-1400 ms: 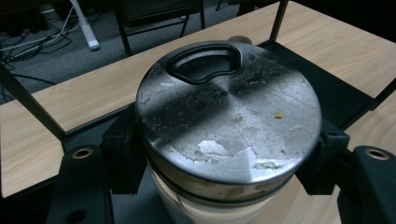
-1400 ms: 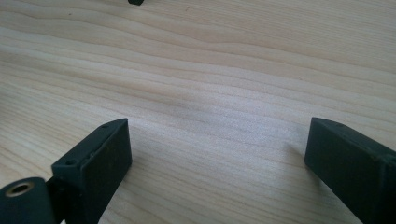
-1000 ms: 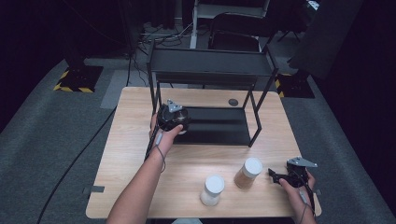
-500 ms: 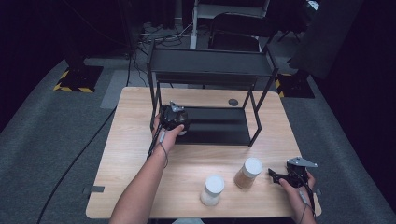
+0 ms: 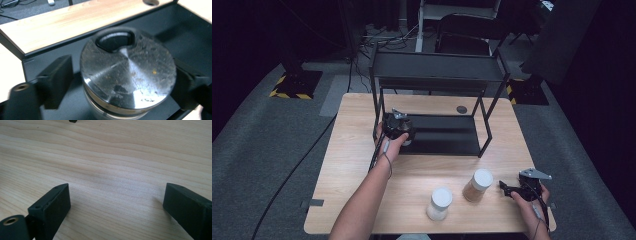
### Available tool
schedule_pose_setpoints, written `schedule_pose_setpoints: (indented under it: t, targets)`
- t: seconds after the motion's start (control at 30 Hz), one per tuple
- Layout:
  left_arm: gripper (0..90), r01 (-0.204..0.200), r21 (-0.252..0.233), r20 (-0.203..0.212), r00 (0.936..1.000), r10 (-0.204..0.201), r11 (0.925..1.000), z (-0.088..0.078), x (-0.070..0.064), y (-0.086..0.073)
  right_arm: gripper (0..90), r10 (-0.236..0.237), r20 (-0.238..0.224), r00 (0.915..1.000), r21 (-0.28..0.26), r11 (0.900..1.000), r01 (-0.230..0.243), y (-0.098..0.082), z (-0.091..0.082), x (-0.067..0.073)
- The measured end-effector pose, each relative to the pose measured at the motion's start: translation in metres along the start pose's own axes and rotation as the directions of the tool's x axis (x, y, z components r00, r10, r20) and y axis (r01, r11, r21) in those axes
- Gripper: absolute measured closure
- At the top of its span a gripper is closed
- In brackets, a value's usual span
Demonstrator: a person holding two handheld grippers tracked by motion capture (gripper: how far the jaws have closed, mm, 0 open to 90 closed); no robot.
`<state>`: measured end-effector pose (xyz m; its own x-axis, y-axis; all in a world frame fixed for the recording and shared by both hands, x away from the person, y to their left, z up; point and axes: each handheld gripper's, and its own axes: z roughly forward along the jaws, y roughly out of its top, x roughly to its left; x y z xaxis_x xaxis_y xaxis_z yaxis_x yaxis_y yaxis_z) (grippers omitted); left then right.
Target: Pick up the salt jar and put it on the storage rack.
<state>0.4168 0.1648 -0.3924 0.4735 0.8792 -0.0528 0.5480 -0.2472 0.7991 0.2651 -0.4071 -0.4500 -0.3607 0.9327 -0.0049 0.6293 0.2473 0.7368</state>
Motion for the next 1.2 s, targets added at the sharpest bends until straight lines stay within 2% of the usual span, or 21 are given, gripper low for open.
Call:
schedule_pose_setpoints:
  t: [0.3,0.57,0.83,1.2]
  targets:
    - [8.2,-0.018,-0.063,0.004,0.9998,0.018,0.9979,-0.028,-0.005,-0.003,7.4,0.000,0.000,1.0000,0.000,1.000,0.000,0.000,0.000,0.000]
    - [6.2,-0.027,-0.093,-0.015,0.9995,0.026,0.9953,-0.058,-0.013,-0.010,7.2,-0.001,-0.002,1.0000,0.001,1.000,0.001,0.000,0.000,-0.001]
    - [6.2,-0.044,-0.136,-0.027,0.9988,0.041,0.9897,-0.090,-0.020,-0.030,7.2,-0.001,-0.002,1.0000,0.001,1.000,0.001,0.000,0.000,-0.001]
    - [6.2,-0.062,-0.148,-0.024,0.9979,0.060,0.9871,-0.125,-0.020,-0.054,7.1,-0.002,-0.003,1.0000,0.001,1.000,0.002,0.000,0.000,-0.001]
